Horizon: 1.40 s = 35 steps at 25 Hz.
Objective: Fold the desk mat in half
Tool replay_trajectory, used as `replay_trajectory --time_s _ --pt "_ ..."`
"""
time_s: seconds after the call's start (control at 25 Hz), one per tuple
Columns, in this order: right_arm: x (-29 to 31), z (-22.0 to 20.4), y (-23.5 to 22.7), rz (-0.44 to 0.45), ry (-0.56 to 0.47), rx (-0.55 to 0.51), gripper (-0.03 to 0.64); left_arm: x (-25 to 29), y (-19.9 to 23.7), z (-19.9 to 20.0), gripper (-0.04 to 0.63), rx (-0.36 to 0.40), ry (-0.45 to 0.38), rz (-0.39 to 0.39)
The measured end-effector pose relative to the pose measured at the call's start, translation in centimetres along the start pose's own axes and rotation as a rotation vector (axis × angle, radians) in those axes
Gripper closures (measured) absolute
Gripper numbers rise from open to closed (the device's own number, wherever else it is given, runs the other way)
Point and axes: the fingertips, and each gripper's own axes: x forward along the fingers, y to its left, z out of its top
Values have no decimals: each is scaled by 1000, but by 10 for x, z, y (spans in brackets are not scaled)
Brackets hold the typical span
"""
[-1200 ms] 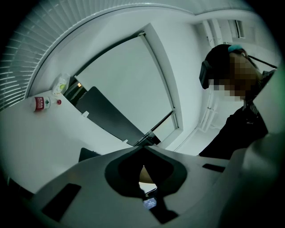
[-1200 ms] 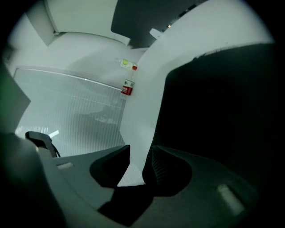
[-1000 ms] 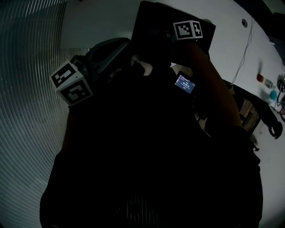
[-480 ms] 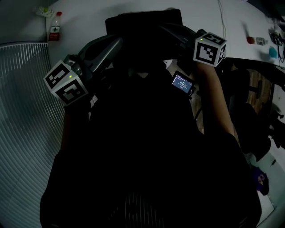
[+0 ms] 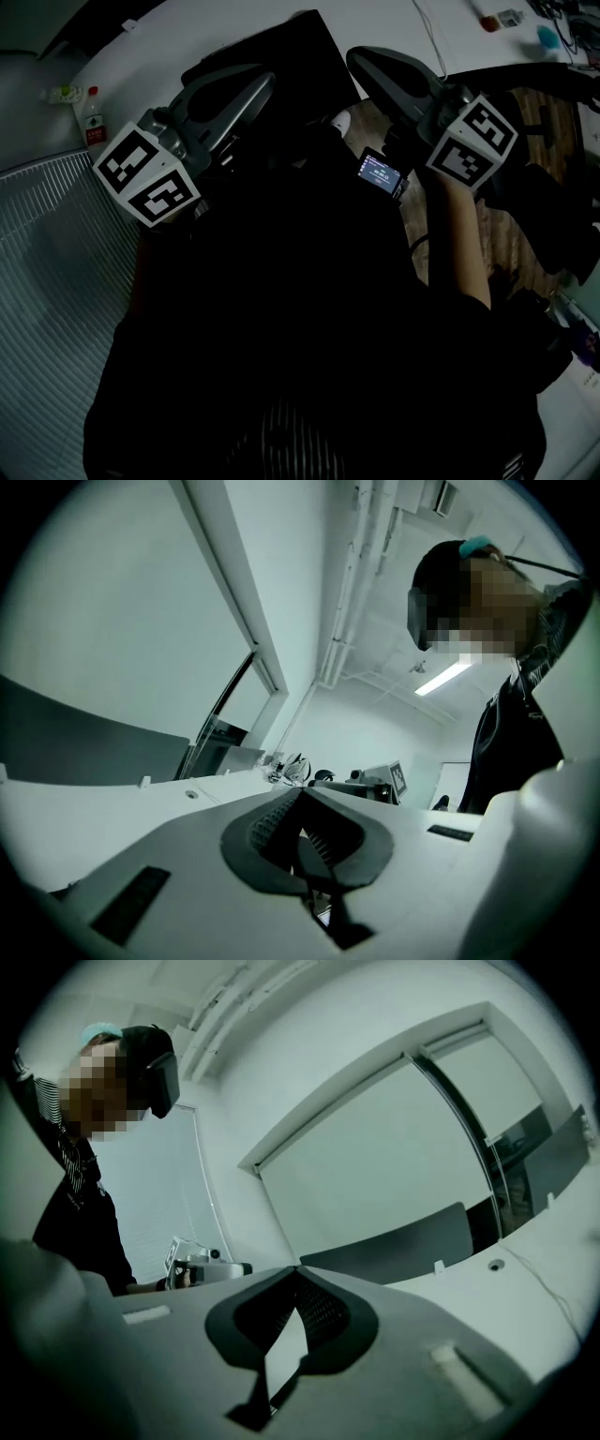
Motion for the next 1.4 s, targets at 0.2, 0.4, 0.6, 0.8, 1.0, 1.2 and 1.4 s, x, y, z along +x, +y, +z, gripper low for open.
replay_trajectory --time_s 0.2,0.4,0.6,0.8,1.0,1.2,1.4 --pt "-32 -4 0 -50 -28 6 614 32 -25 -13 588 53 67 -71" --pt "-39 -23 3 -46 3 22 614 43 -34 -24 588 59 87 -82" --pt "-31 -25 7 -14 31 5 614 37 -32 -26 588 65 90 -47" --pt "-25 -19 5 -7 37 -19 614 28 -25 -17 588 127 84 24" --pt "-15 -20 10 14 59 -34 614 18 -22 -13 588 133 63 70" --pt "-4 -21 11 30 72 -38 614 13 -19 -13 588 130 54 79" --pt "4 -20 14 31 70 -36 614 6 -13 -8 588 125 41 78"
